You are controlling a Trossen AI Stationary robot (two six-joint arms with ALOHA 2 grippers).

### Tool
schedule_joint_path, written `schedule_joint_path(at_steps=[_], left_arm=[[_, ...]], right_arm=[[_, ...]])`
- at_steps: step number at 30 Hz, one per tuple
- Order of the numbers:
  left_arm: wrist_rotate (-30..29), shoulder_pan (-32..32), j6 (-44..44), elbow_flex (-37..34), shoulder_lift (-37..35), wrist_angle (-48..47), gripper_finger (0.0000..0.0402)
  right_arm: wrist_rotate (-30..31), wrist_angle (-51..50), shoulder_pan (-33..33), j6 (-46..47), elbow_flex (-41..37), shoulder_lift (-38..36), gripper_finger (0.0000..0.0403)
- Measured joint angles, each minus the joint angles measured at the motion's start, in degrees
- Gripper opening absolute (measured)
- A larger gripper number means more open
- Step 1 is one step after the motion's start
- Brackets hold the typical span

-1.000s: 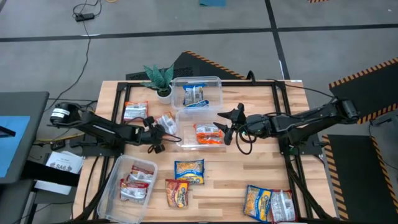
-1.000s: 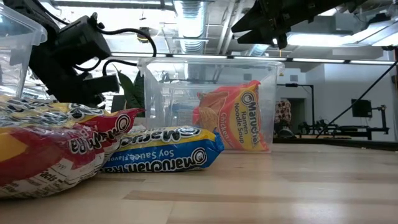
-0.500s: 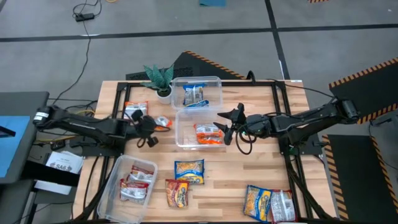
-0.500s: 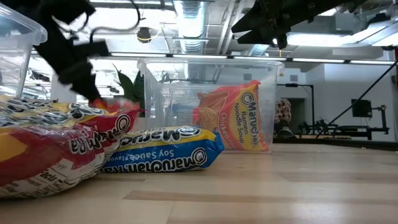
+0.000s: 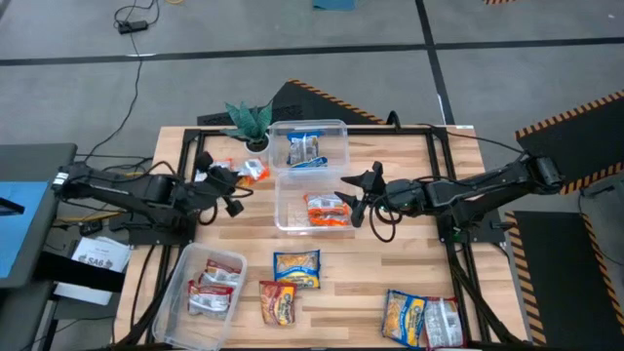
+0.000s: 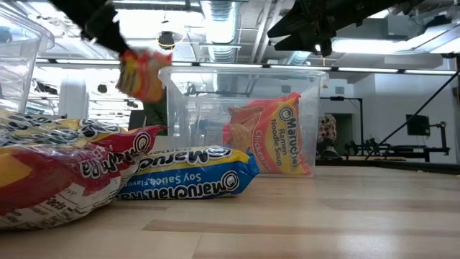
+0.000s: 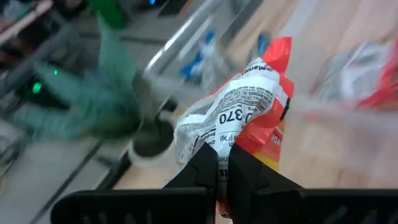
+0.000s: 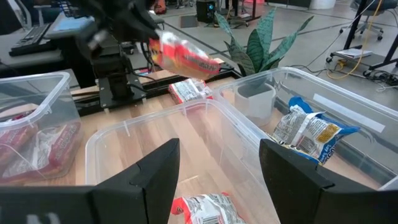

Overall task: Sort Maruchan noodles
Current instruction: Put the orange noodle pack into the middle transparent bin

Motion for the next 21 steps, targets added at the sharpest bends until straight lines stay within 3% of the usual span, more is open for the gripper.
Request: schedule_joint_path(at_steps=[4,11,21], left_arm=[[1.6,-2.8,9.3,1.0,2.3,12.4,0.0000],[11.6,-5.6,20.6,1.0,11.0,34.2,0.0000],[13.7,-2.9,20.1,1.0,24.3,43.7,0.0004]], right_arm=[[0.0,0.0,0.0,0.0,0.0,0.0,0.0244],[0.0,0.0,0.0,0.0,0.0,0.0,0.0244],[0.0,0.0,0.0,0.0,0.0,0.0,0.0244]])
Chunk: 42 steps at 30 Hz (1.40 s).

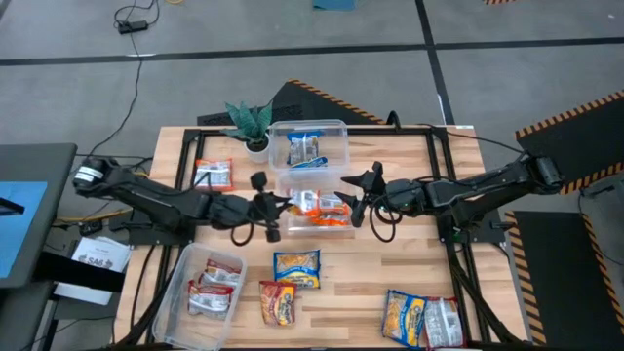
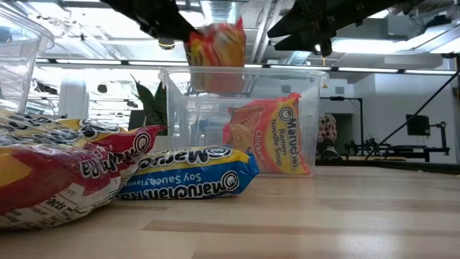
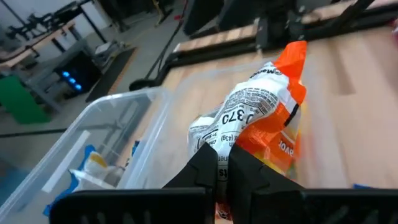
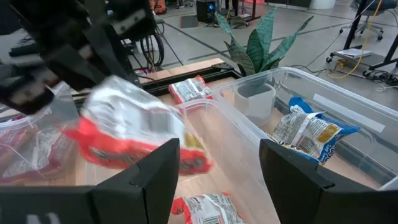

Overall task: Sort Maruchan noodles
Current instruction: Put the orange noodle pack into the middle transparent bin

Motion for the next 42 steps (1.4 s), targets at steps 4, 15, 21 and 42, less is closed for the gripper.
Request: schedule_joint_path(at_steps=[4,15,21,42], left_arm=[[-0.7,1.6,0.2,0.3,2.6,1.6,0.0034],[-6.1,0.9,2.6,3.7,-0.9,0.1,0.0183],[-6.1,0.6,-2.3,3.5,-7.9,-8.9,0.0219],[-12.3,12.7,-18.4,-19.7,-32.5,-5.9,0.0206]], right_arm=[[0.0,0.0,0.0,0.0,0.0,0.0,0.0244],[0.0,0.0,0.0,0.0,0.0,0.0,0.0244],[0.0,-0.1,0.0,0.0,0.0,0.0,0.0244],[0.0,-0.1,-0.9,0.0,0.0,0.0,0.0244]])
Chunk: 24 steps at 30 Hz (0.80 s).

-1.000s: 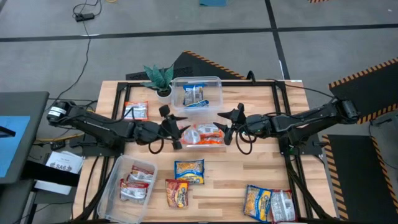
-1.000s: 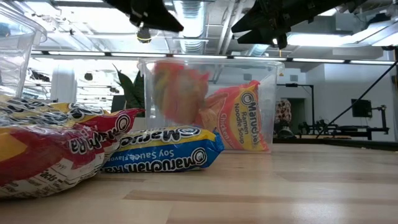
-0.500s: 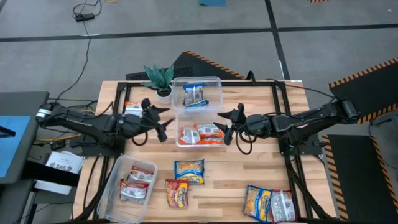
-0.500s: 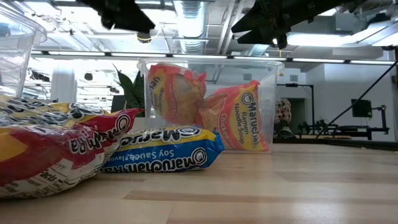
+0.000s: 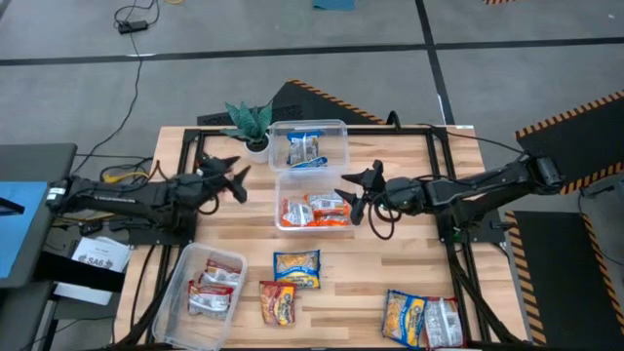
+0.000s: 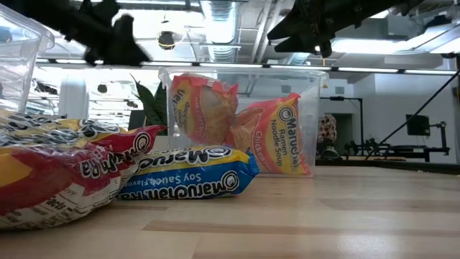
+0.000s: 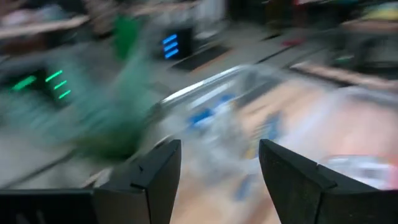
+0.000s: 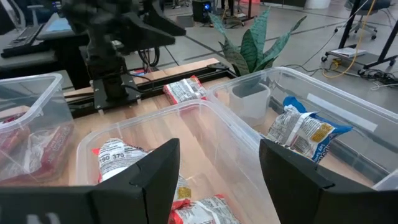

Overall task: Sort Maruchan noodles
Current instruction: Put the orange noodle pack into the middle transparent bin

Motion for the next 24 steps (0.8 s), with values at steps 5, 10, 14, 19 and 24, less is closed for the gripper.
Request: schedule_joint_path(at_steps=[5,10,14,19,24], left_arm=[[-3.4,7.0,-15.6,1.8,0.4,-23.1,0.0206],[6.4,18.3,-26.5,2.7,4.1,-37.4,0.0206],[11.7,24.7,-28.1,2.6,9.0,-38.4,0.0206],[14.9,28.2,-27.6,2.6,16.5,-34.5,0.0206],[15.8,29.3,-25.8,2.6,23.7,-29.0,0.0206]], right_arm=[[0.0,0.0,-0.2,0.0,0.0,0.0,0.0244],[0.0,0.0,-0.2,0.0,0.0,0.0,0.0244],[0.0,0.0,-0.2,0.0,0.0,0.0,0.0244],[0.0,-0.4,-0.2,0.0,0.0,0.0,0.0244],[0.0,-1.3,-0.2,0.0,0.0,0.0,0.0244]])
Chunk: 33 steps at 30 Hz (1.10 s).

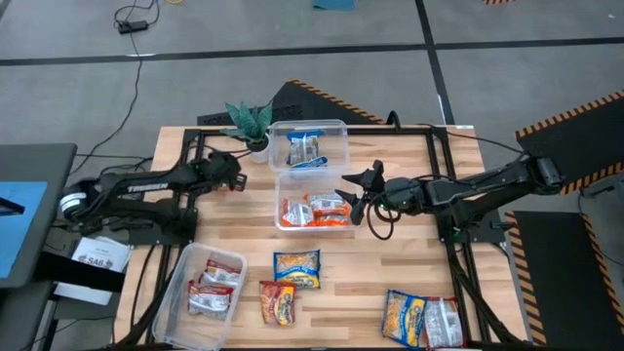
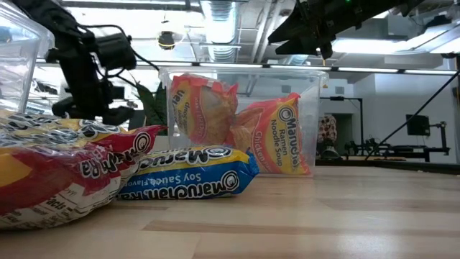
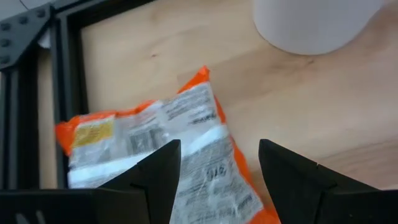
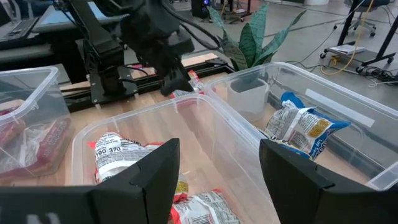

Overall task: Sort Maruchan noodles
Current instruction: Put the orange noodle pack into the middle transparent bin

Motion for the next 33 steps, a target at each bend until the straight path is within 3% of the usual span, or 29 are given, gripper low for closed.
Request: schedule_joint_path(at_steps=[13,16,18,23,28,33], left_arm=[[2.4,2.3,-0.7,0.2,15.1,3.2,0.0204],[1.8,2.5,1.8,0.3,17.5,4.9,0.0185],[1.6,2.5,3.1,0.7,18.1,5.0,0.0151],[2.0,2.5,6.7,1.9,17.1,5.7,0.0023],[-0.5,0.5,9.0,1.8,12.7,5.2,0.0008],[-4.0,-3.8,9.4,1.8,3.4,4.0,0.0002]], right_arm=[[0.0,0.0,0.0,0.0,0.0,0.0,0.0244],[0.0,0.0,0.0,0.0,0.0,0.0,0.0244],[0.0,0.0,0.0,0.0,0.0,0.0,0.0244],[0.0,0.0,0.0,0.0,0.0,0.0,0.0244],[0.0,-0.1,0.0,0.0,0.0,0.0,0.0244],[0.0,-0.2,0.0,0.0,0.0,0.0,0.0244]])
